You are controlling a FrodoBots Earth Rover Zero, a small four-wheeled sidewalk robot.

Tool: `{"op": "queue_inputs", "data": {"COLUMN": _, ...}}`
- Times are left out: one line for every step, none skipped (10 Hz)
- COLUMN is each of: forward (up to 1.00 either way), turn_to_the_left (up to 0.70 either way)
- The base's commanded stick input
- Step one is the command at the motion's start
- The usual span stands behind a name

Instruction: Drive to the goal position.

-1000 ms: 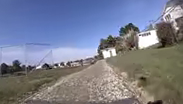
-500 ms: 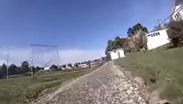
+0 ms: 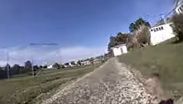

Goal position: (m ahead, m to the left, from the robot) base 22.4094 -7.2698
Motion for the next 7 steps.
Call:
{"op": "queue_inputs", "data": {"forward": 0.70, "turn_to_the_left": -0.14}}
{"op": "queue_inputs", "data": {"forward": 0.70, "turn_to_the_left": -0.14}}
{"op": "queue_inputs", "data": {"forward": 0.70, "turn_to_the_left": -0.07}}
{"op": "queue_inputs", "data": {"forward": 0.70, "turn_to_the_left": 0.00}}
{"op": "queue_inputs", "data": {"forward": 0.70, "turn_to_the_left": 0.00}}
{"op": "queue_inputs", "data": {"forward": 0.70, "turn_to_the_left": 0.00}}
{"op": "queue_inputs", "data": {"forward": 0.70, "turn_to_the_left": 0.00}}
